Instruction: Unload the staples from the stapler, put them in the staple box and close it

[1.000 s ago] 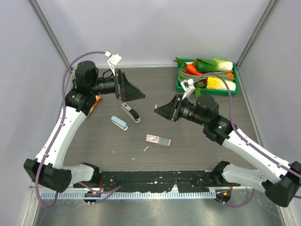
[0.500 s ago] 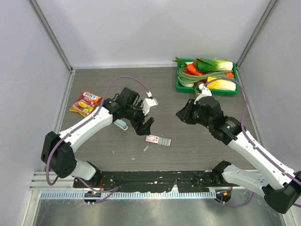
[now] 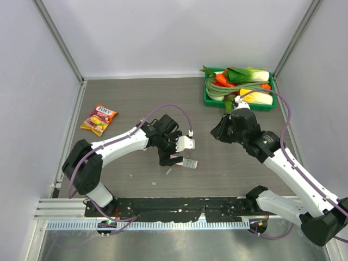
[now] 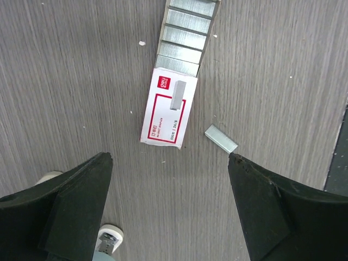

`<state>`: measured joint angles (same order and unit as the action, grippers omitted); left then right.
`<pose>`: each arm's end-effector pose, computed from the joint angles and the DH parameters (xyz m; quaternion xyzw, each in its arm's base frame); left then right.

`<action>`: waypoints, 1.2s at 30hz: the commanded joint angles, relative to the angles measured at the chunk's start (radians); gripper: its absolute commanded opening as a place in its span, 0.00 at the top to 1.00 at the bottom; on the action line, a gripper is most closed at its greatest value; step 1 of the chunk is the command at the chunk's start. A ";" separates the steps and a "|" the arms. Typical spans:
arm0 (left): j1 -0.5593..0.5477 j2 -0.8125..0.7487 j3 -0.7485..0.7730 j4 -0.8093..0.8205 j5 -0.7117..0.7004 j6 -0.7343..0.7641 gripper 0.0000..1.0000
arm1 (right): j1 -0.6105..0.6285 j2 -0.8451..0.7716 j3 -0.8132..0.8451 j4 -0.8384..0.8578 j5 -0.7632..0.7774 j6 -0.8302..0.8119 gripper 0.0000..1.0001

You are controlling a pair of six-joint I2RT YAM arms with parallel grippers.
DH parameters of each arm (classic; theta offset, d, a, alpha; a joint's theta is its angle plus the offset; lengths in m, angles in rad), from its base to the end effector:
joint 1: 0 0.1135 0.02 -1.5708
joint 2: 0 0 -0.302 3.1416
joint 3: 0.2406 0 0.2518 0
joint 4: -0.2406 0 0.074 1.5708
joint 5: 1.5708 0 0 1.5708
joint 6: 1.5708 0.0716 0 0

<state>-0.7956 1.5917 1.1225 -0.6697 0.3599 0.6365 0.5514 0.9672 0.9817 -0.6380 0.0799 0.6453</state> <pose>0.2134 -0.2538 0.2303 0.6597 0.6998 -0.1910 0.1963 0.1821 0.1053 0.3408 0.0599 0.8874 0.2274 0.3966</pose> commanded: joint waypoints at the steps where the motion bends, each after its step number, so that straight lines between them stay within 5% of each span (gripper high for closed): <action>1: -0.025 0.011 -0.009 0.061 -0.009 0.083 0.09 | -0.019 0.014 0.037 0.009 -0.019 -0.002 0.99; 36: -0.137 0.202 0.053 0.208 -0.050 0.068 0.13 | -0.110 -0.018 0.086 0.014 -0.144 -0.044 0.99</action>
<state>-0.9283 1.7912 1.1366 -0.5030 0.3283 0.6930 0.4496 0.9554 1.0218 -0.6376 -0.0277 0.6247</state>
